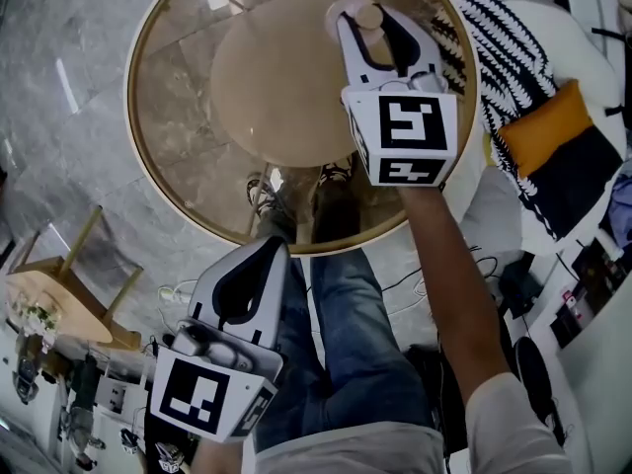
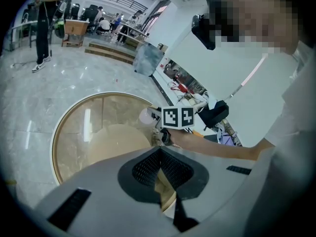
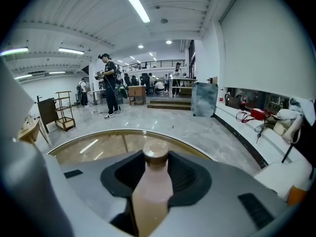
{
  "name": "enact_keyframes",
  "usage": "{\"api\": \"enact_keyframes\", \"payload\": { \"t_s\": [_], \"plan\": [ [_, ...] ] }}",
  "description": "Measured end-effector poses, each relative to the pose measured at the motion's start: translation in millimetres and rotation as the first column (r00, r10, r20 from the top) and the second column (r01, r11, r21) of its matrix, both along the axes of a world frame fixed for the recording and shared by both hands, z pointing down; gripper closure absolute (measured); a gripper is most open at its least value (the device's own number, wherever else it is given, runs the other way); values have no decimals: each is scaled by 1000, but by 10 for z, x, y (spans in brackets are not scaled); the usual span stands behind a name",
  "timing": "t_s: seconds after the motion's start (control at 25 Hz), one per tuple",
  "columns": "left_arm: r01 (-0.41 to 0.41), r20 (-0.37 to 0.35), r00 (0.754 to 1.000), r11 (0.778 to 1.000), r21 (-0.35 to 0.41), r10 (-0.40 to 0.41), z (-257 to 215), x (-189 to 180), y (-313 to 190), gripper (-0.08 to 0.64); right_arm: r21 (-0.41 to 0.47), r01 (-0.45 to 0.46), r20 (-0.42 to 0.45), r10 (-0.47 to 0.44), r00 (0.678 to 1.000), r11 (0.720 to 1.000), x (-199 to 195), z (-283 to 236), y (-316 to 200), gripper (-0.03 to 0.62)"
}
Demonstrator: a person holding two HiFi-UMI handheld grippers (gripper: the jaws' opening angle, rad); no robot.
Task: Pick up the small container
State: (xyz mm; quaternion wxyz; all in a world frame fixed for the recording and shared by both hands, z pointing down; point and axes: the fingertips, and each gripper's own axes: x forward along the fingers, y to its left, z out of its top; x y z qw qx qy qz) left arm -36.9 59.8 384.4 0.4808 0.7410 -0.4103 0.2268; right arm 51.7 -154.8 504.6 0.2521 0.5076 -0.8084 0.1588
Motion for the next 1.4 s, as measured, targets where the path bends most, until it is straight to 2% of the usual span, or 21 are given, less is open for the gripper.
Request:
{"api": "enact_keyframes", "payload": {
  "t_s": [0.16, 0.28, 0.68, 0.8, 1.0, 1.16, 1.4],
  "plan": [
    [-58, 53, 997, 998, 11, 57, 6, -10, 54, 543, 9, 6, -3, -6, 1000, 1000, -14, 9, -16, 443],
    [-32, 27, 999, 999, 34, 31, -49, 23, -10, 543, 12, -2, -1, 2, 1000, 1000, -6, 5, -4, 445],
    [3, 38, 999, 998, 58, -5, -124, -101, 69, 543, -4, 32, -1, -32, 999, 999, -76, -15, 143, 445],
    [14, 4, 1000, 995, 94, -15, -191, -80, 62, 543, -10, 36, 9, -36, 999, 999, -99, -14, 217, 445],
    [-102, 112, 990, 990, 98, 91, -198, -70, 214, 543, -17, 29, 13, -28, 1000, 999, -61, -14, 316, 445],
    [-96, 67, 994, 992, 85, 91, -228, -1, 290, 543, -29, 40, 13, -39, 999, 999, -84, -7, 418, 445],
    [-97, 64, 994, 992, 84, 92, -269, 9, 357, 543, -33, 53, 13, -53, 999, 998, -78, -46, 538, 445]
  ]
}}
